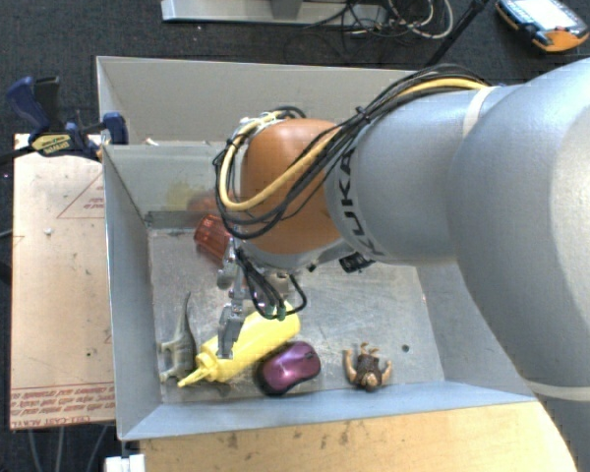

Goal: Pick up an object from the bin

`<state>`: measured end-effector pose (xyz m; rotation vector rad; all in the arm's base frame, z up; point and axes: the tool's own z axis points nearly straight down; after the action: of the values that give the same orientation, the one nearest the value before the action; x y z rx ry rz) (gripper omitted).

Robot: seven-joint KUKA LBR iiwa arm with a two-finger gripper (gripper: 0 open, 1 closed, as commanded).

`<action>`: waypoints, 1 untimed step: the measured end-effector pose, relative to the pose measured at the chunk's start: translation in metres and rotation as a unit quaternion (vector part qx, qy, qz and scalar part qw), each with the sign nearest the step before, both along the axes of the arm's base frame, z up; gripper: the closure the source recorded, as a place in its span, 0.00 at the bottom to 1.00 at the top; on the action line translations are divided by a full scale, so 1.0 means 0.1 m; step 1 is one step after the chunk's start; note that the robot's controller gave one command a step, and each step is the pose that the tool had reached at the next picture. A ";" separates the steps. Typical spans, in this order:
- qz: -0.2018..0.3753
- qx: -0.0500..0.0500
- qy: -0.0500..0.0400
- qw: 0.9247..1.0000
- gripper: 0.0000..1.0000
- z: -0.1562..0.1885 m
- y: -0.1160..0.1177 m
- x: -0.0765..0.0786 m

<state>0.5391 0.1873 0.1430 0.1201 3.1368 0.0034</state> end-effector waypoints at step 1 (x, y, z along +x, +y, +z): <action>-0.056 -0.002 0.002 0.998 0.00 -0.17 -0.05 -0.03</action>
Offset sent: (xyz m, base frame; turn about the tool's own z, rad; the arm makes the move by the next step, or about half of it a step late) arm 0.0454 -0.0132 -0.0730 -0.2436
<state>0.5362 0.1820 0.1263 0.2971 3.1287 -0.0022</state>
